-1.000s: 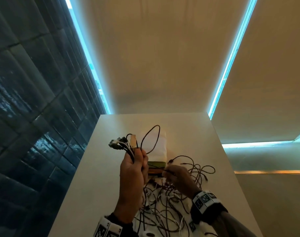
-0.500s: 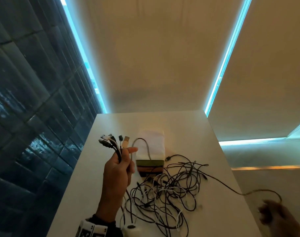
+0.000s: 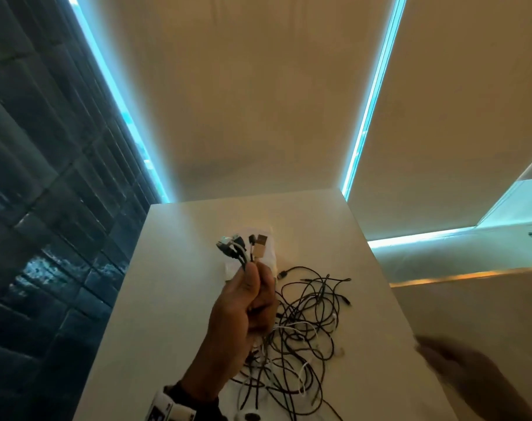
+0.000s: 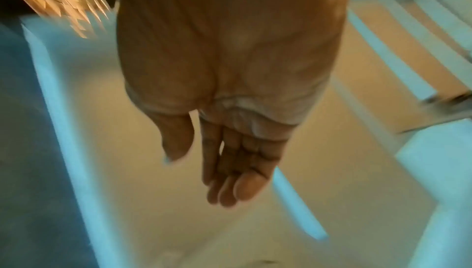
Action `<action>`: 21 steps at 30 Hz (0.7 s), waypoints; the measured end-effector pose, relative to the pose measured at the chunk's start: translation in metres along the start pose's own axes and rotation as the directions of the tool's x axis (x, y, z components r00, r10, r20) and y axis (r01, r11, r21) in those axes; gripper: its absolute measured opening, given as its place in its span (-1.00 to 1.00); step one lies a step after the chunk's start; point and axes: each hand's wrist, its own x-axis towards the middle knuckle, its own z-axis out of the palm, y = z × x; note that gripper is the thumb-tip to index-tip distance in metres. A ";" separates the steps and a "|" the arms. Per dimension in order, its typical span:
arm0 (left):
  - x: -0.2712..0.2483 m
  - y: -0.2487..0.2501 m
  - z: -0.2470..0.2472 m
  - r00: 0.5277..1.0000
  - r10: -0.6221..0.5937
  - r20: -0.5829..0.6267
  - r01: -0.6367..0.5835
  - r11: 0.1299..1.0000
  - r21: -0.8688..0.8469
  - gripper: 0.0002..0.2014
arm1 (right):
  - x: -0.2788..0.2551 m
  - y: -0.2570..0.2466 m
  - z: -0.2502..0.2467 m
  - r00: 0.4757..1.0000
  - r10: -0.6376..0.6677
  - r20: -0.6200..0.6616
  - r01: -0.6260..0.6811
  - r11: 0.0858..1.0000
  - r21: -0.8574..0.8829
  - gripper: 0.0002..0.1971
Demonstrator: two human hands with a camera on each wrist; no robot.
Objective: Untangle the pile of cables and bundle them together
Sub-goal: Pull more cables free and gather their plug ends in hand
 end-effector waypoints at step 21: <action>0.003 0.002 -0.050 0.941 0.044 -0.335 -0.094 0.986 -0.135 -0.70 | -0.018 0.016 0.058 0.720 0.042 0.692 -0.243 0.950 0.196 -0.57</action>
